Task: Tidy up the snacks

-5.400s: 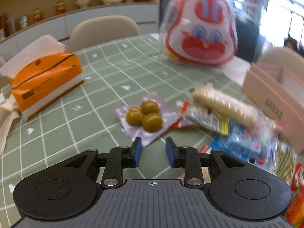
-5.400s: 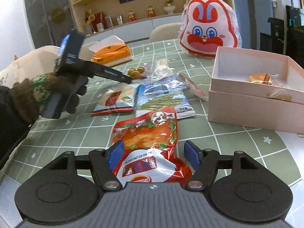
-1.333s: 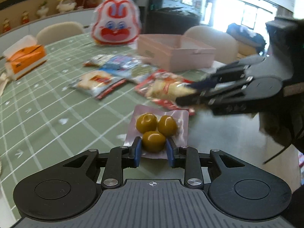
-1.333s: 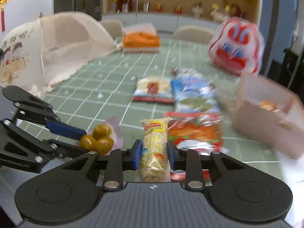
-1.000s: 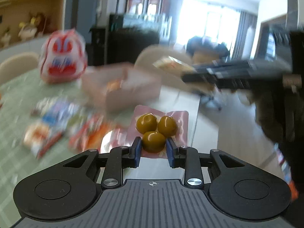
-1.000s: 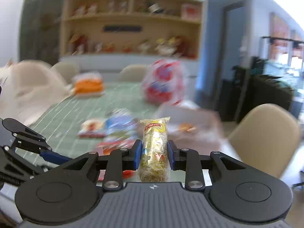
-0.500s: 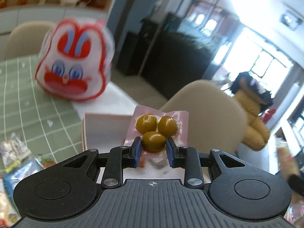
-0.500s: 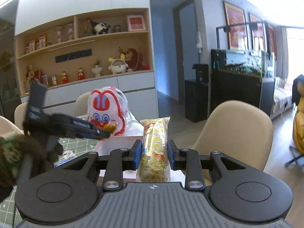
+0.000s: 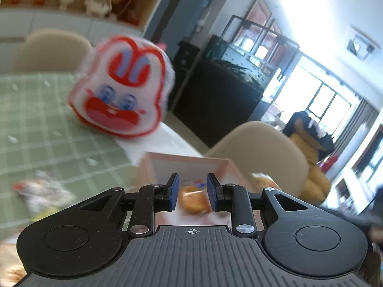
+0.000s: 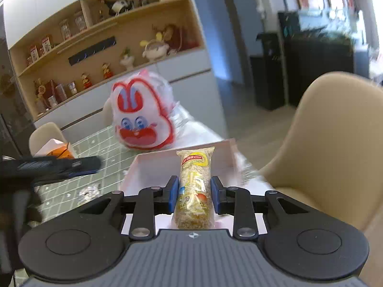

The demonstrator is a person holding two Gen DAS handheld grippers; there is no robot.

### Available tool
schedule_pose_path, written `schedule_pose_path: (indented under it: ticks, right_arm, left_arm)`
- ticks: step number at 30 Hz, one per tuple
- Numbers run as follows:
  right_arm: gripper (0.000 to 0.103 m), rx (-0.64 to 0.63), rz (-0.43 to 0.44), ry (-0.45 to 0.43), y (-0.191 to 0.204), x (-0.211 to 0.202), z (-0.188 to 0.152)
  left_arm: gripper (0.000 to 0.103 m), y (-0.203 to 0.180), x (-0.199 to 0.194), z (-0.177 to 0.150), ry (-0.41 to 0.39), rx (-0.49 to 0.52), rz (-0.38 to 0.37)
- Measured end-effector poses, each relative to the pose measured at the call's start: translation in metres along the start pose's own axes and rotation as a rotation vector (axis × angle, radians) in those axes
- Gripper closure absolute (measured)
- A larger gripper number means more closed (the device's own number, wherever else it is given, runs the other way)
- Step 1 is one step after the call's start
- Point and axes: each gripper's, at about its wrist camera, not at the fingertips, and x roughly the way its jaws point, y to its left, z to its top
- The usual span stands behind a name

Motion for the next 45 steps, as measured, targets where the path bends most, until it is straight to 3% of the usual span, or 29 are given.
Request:
schedule_pose_path:
  ticks: [3, 5, 7, 10, 13, 18, 23, 28, 33, 38, 42, 45]
  right_arm:
    - [0.072, 0.009, 0.072, 0.049, 0.013, 0.033, 0.002]
    - [0.056, -0.008, 0.083, 0.056, 0.020, 0.045, 0.002]
    - [0.048, -0.005, 0.076, 0.048, 0.029, 0.046, 0.000]
    - [0.048, -0.027, 0.062, 0.039, 0.045, 0.034, 0.000]
    - [0.047, -0.081, 0.043, 0.020, 0.067, 0.018, -0.002]
    - [0.044, -0.166, 0.074, 0.072, 0.110, 0.006, -0.023]
    - [0.044, -0.278, 0.117, 0.176, 0.168, 0.025, -0.059]
    - [0.044, -0.390, 0.139, 0.211, 0.215, 0.048, -0.081]
    - [0.032, -0.292, 0.232, 0.196, 0.235, 0.088, -0.058]
    - [0.030, -0.337, 0.136, 0.203, 0.256, 0.158, -0.047]
    - [0.030, -0.339, 0.055, 0.303, 0.258, 0.218, -0.045]
    - [0.033, -0.324, 0.041, 0.314, 0.253, 0.228, -0.043]
  left_arm:
    - [0.074, 0.011, -0.030, -0.013, 0.011, 0.041, 0.029]
    - [0.074, 0.031, -0.047, -0.024, 0.018, 0.021, 0.031]
    - [0.074, 0.050, -0.063, -0.028, 0.022, -0.015, 0.089]
    - [0.074, 0.081, -0.077, -0.030, 0.041, -0.085, 0.176]
    - [0.074, 0.111, -0.080, -0.036, 0.090, -0.155, 0.203]
    - [0.074, 0.133, -0.087, -0.052, 0.096, -0.147, 0.223]
    - [0.074, 0.141, -0.097, -0.053, 0.076, -0.158, 0.203]
    - [0.074, 0.154, -0.112, -0.059, 0.104, -0.193, 0.219]
    - [0.074, 0.179, -0.120, -0.068, 0.099, -0.278, 0.227]
    - [0.074, 0.186, -0.117, -0.068, 0.130, -0.313, 0.207]
    - [0.074, 0.181, -0.115, -0.067, 0.143, -0.293, 0.172]
    - [0.074, 0.182, -0.113, -0.069, 0.152, -0.301, 0.167]
